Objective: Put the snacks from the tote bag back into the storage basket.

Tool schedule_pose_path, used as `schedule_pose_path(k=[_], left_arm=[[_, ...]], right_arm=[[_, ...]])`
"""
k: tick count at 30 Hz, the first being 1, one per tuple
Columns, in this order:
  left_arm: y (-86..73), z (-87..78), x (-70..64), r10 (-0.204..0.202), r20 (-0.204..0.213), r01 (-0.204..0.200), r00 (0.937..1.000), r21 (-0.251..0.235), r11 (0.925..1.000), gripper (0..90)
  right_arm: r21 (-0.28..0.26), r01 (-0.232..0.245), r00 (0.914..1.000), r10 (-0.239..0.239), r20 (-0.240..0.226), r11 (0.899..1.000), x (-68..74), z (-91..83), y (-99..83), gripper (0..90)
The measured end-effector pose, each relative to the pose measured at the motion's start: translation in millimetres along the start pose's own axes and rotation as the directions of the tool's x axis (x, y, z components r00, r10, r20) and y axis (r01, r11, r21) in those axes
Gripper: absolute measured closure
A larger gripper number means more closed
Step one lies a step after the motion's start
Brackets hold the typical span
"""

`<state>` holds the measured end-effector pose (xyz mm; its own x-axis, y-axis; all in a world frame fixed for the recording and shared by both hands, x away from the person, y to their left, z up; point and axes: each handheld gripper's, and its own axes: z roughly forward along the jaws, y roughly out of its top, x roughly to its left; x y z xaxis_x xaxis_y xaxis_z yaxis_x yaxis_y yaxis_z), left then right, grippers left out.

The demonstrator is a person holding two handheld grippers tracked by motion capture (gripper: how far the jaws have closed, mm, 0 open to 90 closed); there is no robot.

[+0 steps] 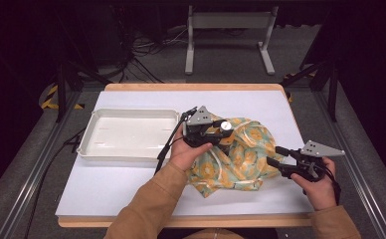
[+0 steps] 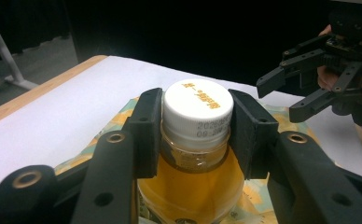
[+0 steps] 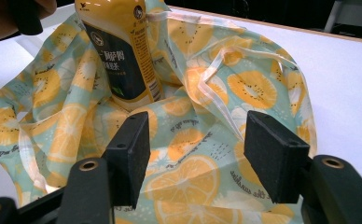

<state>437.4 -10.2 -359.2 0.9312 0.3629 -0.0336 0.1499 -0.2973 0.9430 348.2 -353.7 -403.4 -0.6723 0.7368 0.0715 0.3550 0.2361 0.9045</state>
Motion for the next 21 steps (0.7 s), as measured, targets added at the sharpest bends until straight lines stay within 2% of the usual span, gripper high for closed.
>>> schedule_pose_path(k=[1,2,11,17,21], left_arm=[[0.0,0.0,0.0,0.0,0.0,0.0,1.0,0.0,1.0,58.2],[-1.0,0.4,1.4,-0.005,0.02,0.005,0.9998,-0.009,0.9999,58.2],[1.5,-1.0,1.1,0.02,0.027,-0.02,0.9994,0.01,0.9997,58.4],[12.4,-6.6,0.7,0.062,0.066,-0.063,0.9959,0.012,0.9979,58.5],[20.8,-11.8,-0.2,0.068,0.079,-0.069,0.9946,0.003,0.9976,58.5]], right_arm=[[0.0,0.0,1.0,0.0,0.0,1.0,0.0,0.0,0.0,41.3],[0.004,0.001,1.0,-0.001,-0.003,1.0,-0.1,0.3,-0.4,41.4],[0.009,0.0,1.0,0.0,-0.003,1.0,-0.1,1.7,-1.4,41.6],[0.011,0.003,1.0,-0.003,-0.004,1.0,-0.3,1.9,-1.8,41.8],[0.012,0.005,1.0,-0.005,-0.005,1.0,-0.3,2.2,-2.0,41.9]])
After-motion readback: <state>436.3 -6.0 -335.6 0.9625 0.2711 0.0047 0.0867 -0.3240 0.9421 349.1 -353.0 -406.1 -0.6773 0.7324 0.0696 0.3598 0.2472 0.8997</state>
